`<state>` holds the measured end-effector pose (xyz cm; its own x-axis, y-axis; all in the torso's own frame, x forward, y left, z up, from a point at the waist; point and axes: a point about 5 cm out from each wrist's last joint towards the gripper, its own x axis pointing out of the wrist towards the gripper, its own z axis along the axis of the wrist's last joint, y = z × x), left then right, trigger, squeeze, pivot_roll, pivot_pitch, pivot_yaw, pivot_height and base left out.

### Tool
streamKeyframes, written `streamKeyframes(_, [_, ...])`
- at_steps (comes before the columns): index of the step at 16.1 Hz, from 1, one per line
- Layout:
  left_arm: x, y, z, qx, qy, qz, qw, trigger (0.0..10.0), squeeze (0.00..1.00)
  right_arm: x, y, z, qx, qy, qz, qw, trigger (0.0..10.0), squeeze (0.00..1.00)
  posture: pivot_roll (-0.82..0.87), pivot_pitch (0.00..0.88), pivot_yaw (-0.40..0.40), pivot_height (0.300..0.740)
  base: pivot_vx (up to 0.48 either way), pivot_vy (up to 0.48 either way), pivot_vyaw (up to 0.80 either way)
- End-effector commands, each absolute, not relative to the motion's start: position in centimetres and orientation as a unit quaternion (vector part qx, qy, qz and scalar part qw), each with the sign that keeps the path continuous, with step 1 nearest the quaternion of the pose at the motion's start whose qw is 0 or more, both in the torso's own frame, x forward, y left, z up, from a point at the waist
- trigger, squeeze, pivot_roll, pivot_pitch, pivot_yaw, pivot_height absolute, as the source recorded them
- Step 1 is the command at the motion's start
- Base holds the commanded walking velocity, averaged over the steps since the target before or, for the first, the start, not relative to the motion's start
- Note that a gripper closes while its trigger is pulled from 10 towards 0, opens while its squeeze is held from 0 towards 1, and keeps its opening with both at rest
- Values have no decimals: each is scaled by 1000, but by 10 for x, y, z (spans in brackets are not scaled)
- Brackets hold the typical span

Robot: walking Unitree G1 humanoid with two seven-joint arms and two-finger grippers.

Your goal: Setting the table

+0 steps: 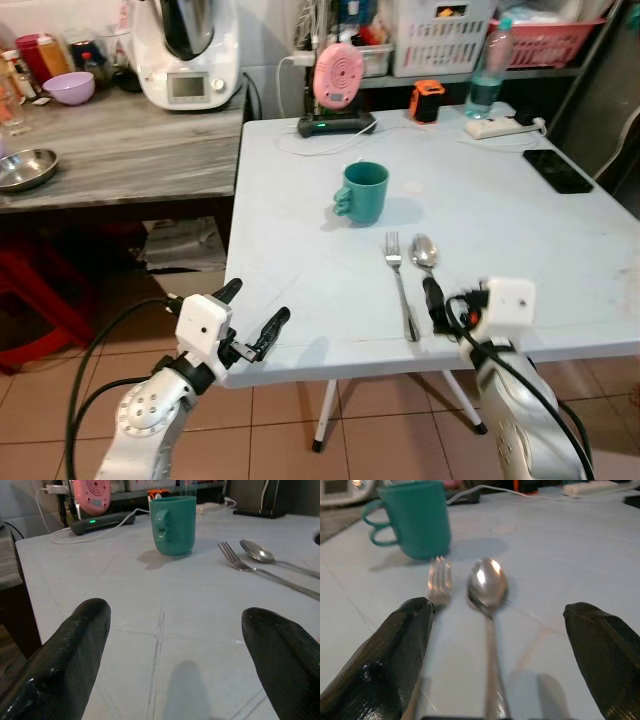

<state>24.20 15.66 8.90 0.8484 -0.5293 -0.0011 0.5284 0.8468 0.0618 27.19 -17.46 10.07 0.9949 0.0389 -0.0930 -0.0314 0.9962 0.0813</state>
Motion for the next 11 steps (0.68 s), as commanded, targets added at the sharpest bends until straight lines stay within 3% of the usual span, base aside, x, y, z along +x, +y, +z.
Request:
streamKeyframes(1, [240,158,92,34,-7,-284,958,10000,0,277,-168,101,46,53,30,997,10000,0,18,0,63,740,0,0,0])
streamKeyframes(11, [232,162,95,13,-1,-318,948,10000,0,315,-131,105,24,79,102,991,10000,0,51,23,71,740,0,0,0])
